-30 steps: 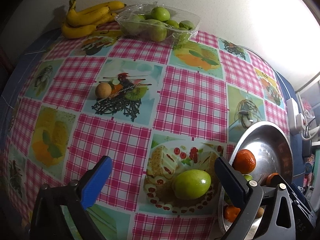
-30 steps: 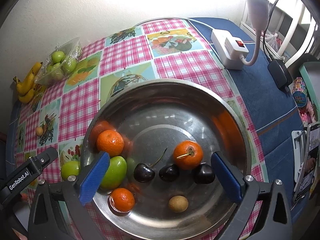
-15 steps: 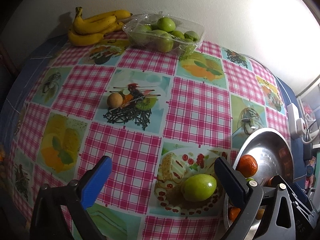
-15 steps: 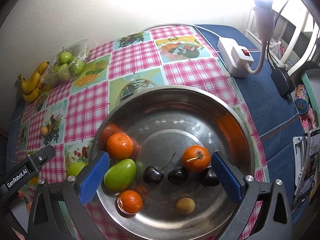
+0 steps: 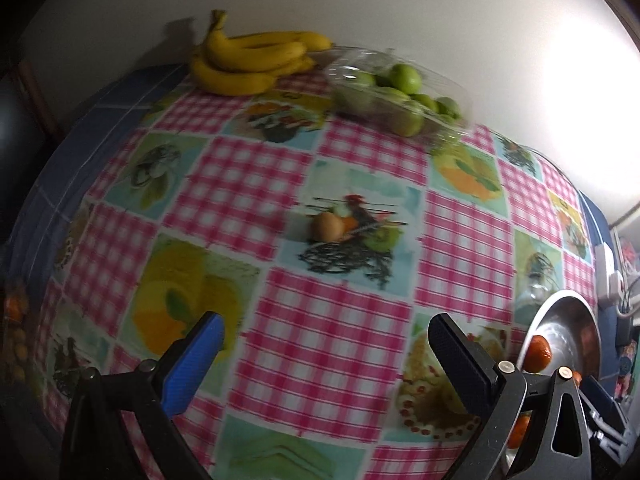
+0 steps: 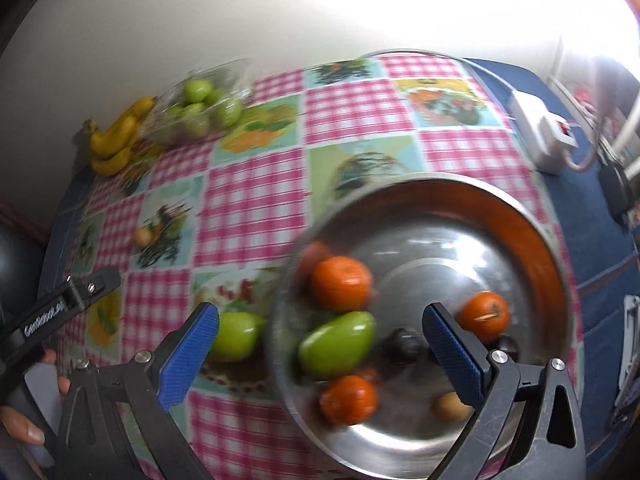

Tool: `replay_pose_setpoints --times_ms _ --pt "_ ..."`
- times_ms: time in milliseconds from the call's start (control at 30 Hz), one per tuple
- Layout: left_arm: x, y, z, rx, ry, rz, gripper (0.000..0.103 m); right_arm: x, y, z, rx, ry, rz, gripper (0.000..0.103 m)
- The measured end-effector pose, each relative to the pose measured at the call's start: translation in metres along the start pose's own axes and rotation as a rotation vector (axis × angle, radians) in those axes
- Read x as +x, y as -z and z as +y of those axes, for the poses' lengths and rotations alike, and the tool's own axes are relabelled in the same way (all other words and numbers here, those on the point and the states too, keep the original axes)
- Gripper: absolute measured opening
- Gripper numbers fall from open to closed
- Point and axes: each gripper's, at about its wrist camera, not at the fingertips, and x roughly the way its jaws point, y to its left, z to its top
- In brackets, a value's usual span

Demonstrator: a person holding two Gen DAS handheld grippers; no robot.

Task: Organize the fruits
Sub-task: 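Pull both open tools back from the tray toward the table fruits, then move the right tool to the large green fruit on the cloth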

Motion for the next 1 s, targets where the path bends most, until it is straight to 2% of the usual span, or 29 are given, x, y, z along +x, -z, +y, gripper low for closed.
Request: replay_pose_setpoints --times_ms 167,433,600,667,733,767,1000 --pt "-0.001 0.001 0.026 -0.060 -0.009 0.015 0.103 0.007 0.003 0.034 -0.074 -0.040 0.010 0.101" --pt "-0.004 0.008 0.037 -0.072 0.033 0.044 0.103 0.023 0.011 0.068 -0.119 -0.070 0.072 0.101" --pt "-0.006 0.007 0.040 -0.087 0.057 0.047 0.103 0.021 0.011 0.075 -0.146 -0.074 0.043 0.101" --pt "-0.005 0.007 0.041 -0.096 0.065 0.052 0.103 0.023 0.011 0.077 -0.154 -0.075 0.043 0.098" --pt "-0.003 0.008 0.041 -0.105 0.074 0.064 0.103 0.027 0.012 0.078 -0.165 -0.072 0.053 0.078" --pt "-0.002 0.008 0.041 -0.108 0.078 0.068 0.103 0.029 0.012 0.079 -0.170 -0.066 0.059 0.076" --pt "0.001 0.009 0.040 -0.115 0.095 0.081 0.103 0.043 0.017 0.086 -0.220 0.009 0.096 0.070"
